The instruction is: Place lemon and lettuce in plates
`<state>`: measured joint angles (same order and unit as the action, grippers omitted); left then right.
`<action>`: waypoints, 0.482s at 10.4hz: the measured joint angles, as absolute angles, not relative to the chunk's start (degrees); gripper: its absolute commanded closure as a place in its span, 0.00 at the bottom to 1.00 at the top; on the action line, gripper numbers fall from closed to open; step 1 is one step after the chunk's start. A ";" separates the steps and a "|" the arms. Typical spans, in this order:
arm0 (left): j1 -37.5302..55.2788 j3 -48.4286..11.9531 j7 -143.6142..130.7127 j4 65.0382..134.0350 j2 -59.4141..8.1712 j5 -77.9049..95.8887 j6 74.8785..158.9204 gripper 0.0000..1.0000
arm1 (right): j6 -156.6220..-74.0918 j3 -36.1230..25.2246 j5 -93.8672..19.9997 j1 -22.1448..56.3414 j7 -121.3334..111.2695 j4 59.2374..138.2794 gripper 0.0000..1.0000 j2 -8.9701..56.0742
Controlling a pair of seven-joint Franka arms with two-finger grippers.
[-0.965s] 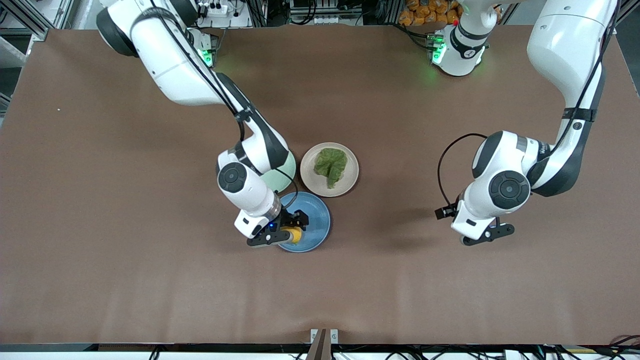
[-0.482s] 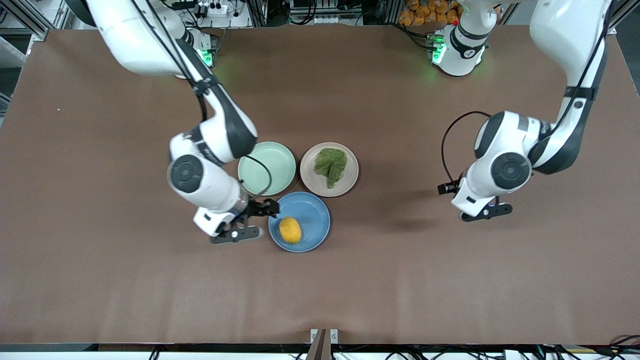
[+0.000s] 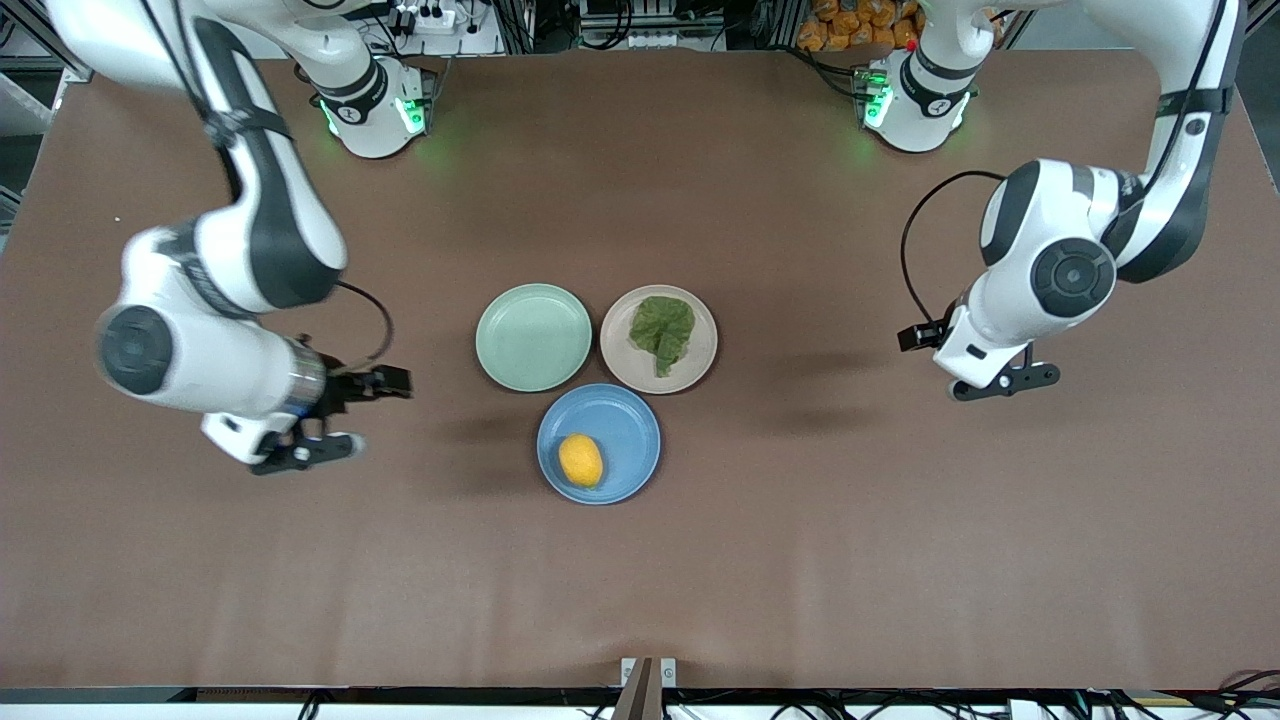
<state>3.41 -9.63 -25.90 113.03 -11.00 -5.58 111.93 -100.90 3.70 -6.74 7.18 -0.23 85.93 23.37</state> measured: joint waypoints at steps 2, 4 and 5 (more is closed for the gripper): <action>3.45 -9.44 -25.90 113.28 -7.52 -5.24 112.18 0.00 | -97.19 1.29 -5.57 6.98 -0.39 87.01 0.00 19.52; 3.38 -8.72 -25.35 110.99 -3.43 -5.21 112.52 0.00 | -96.33 -1.58 -4.85 7.20 -0.39 89.29 0.00 16.21; 3.33 -8.27 -24.24 109.67 -1.59 -4.98 112.49 0.00 | -95.96 -3.05 -4.73 7.27 -0.40 90.09 0.00 14.78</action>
<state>3.33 -8.27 -24.24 109.67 -1.59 -4.98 112.49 -95.96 -3.05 -4.73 7.27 -0.40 90.09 14.78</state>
